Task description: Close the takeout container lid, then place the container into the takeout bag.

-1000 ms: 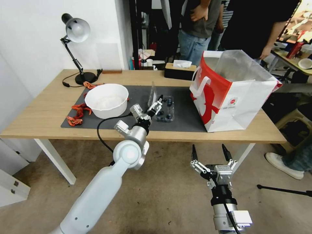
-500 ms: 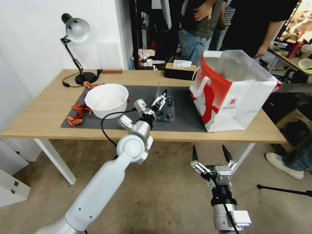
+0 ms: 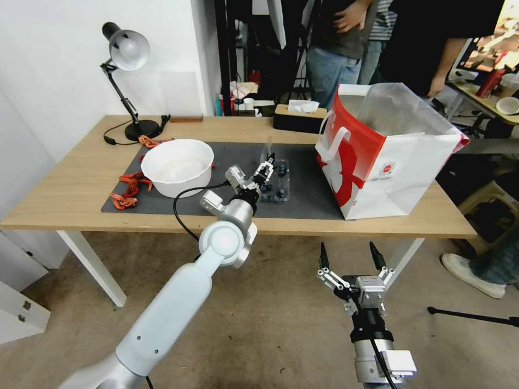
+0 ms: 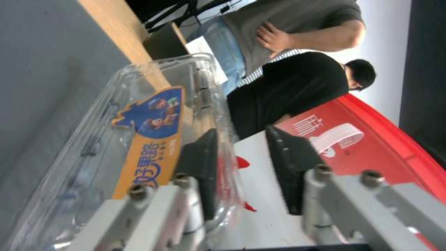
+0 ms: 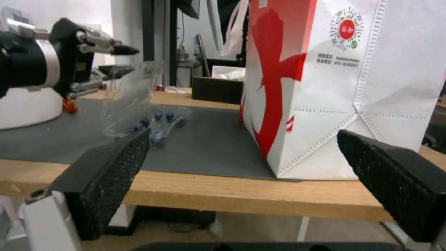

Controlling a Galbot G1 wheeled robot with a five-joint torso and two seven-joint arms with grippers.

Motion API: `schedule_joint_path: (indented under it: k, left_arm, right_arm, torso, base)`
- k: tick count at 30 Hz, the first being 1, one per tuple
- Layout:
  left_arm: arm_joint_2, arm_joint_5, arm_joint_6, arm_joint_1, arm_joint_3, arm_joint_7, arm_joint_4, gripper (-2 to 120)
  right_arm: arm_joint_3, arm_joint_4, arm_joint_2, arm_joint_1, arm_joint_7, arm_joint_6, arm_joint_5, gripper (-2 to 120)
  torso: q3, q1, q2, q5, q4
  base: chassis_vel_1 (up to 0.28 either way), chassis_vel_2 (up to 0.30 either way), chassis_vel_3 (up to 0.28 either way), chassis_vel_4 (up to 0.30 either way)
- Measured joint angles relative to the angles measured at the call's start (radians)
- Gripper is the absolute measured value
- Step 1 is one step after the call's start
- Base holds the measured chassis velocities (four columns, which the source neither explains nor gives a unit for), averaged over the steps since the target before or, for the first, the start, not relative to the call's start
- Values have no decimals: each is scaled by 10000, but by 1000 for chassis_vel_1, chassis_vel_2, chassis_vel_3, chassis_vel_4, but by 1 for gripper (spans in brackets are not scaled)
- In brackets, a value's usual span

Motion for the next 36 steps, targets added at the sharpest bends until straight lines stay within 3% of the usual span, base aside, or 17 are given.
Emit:
schedule_joint_path:
  k: [5, 13, 36]
  left_arm:
    - [-132, -364, -12, 11, 0, -229, 128, 0]
    - [-107, -367, 22, 69, 176, -297, 202, 0]
    - [128, 987, 472, -82, 1066, -419, 871, 0]
  right_arm:
    - [15, -3, -2, -17, 12, 17, -29, 100]
    - [10, -19, 5, -21, 16, 36, -46, 100]
    - [24, -26, 8, 66, 29, 3, 57, 100]
  torso:
    - [-1, 0, 0, 0, 0]
    - [0, 0, 0, 0, 0]
    - [0, -1, 0, 0, 0]
  base:
    - [0, 0, 0, 0]
    - [0, 0, 0, 0]
    - [0, 0, 0, 0]
